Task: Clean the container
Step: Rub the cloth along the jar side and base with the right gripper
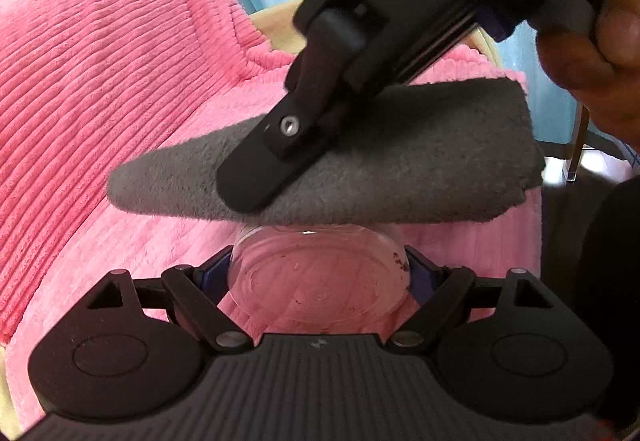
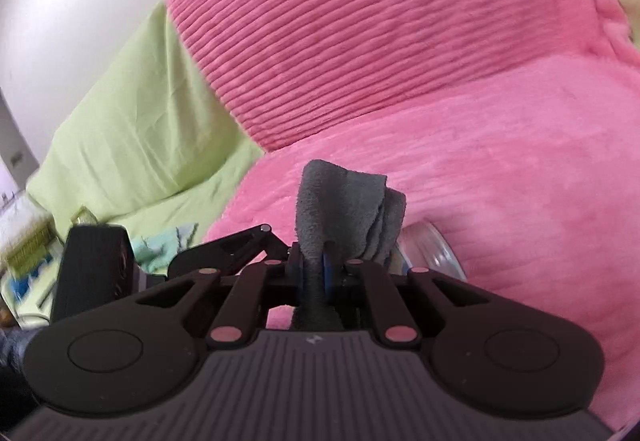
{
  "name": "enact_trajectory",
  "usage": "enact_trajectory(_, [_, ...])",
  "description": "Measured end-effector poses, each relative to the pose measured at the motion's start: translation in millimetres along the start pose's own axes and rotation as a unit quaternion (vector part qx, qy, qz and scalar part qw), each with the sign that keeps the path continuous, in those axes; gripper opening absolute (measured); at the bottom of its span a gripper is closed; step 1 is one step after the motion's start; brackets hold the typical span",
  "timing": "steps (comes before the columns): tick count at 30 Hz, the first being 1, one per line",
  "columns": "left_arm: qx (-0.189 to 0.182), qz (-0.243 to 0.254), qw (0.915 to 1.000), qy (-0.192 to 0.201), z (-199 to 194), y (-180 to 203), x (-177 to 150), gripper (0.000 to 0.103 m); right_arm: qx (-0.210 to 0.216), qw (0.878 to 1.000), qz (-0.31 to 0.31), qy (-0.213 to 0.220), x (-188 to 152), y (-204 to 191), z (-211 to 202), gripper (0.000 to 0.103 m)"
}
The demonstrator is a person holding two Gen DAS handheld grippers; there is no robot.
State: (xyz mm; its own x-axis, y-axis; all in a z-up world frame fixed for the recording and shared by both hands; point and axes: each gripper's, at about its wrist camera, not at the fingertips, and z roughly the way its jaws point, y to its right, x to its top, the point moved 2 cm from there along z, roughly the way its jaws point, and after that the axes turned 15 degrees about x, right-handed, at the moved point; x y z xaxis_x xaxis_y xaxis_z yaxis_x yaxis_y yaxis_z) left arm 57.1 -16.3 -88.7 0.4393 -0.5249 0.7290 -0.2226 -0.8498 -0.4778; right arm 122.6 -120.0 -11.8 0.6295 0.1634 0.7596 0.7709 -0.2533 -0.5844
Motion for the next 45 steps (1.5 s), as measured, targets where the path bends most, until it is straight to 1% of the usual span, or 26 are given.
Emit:
enact_trajectory(3, [-0.002, -0.006, 1.0000, -0.002, 3, -1, 3, 0.085, -0.030, 0.998, 0.032, 0.034, 6, 21, -4, 0.006])
enact_trajectory(5, [-0.008, -0.022, 0.9997, -0.008, 5, -4, 7, 0.086, -0.049, 0.996, 0.051, 0.054, 9, 34, -7, 0.006])
enact_trajectory(9, [-0.038, -0.080, 0.9957, -0.027, 8, -17, 8, 0.086, -0.054, 0.997, 0.032, 0.046, 7, 29, -5, 0.006])
enact_trajectory(14, [-0.061, -0.120, 0.9901, -0.038, 14, -32, 8, 0.086, -0.053, 0.996, 0.038, 0.054, 7, 33, -10, 0.006])
enact_trajectory(20, [-0.064, -0.123, 0.9896, -0.038, 12, -31, 5, 0.086, -0.052, 0.996, 0.038, 0.056, 5, 33, -9, 0.006])
enact_trajectory(22, [-0.049, -0.134, 0.9887, -0.046, 4, -11, 14, 0.086, -0.053, 0.996, 0.040, 0.058, 4, 32, -9, 0.006])
enact_trajectory(28, [-0.049, -0.119, 0.9905, -0.050, -4, -4, 13, 0.086, -0.055, 0.995, 0.064, 0.059, 3, 26, -11, 0.007])
enact_trajectory(31, [-0.053, -0.123, 0.9896, -0.051, -7, -4, 11, 0.086, -0.032, 0.997, 0.053, 0.039, 0, 16, -10, 0.007])
enact_trajectory(33, [-0.055, -0.123, 0.9895, -0.052, -7, -5, 10, 0.085, -0.019, 0.999, 0.039, 0.029, -2, 17, -13, 0.006])
enact_trajectory(34, [-0.055, -0.120, 0.9899, -0.051, -7, -5, 11, 0.085, -0.019, 0.999, 0.038, 0.031, -2, 20, -16, 0.006])
enact_trajectory(35, [-0.055, -0.118, 0.9901, -0.052, -6, -5, 12, 0.086, -0.034, 0.998, 0.041, 0.040, -1, 25, -20, 0.006])
enact_trajectory(36, [-0.056, -0.116, 0.9902, -0.053, -5, -5, 13, 0.085, -0.060, 0.996, 0.046, 0.053, -1, 29, -24, 0.006])
enact_trajectory(39, [-0.061, -0.108, 0.9904, -0.060, -4, -7, 18, 0.086, -0.136, 0.985, 0.064, 0.085, 1, 36, -37, 0.007])
enact_trajectory(43, [-0.082, -0.106, 0.9873, -0.086, -1, -16, 19, 0.086, -0.152, 0.978, 0.076, 0.122, -12, 31, -53, 0.007])
enact_trajectory(45, [-0.097, -0.097, 0.9854, -0.101, 1, -22, 21, 0.087, -0.158, 0.974, 0.092, 0.136, -24, 30, -59, 0.007])
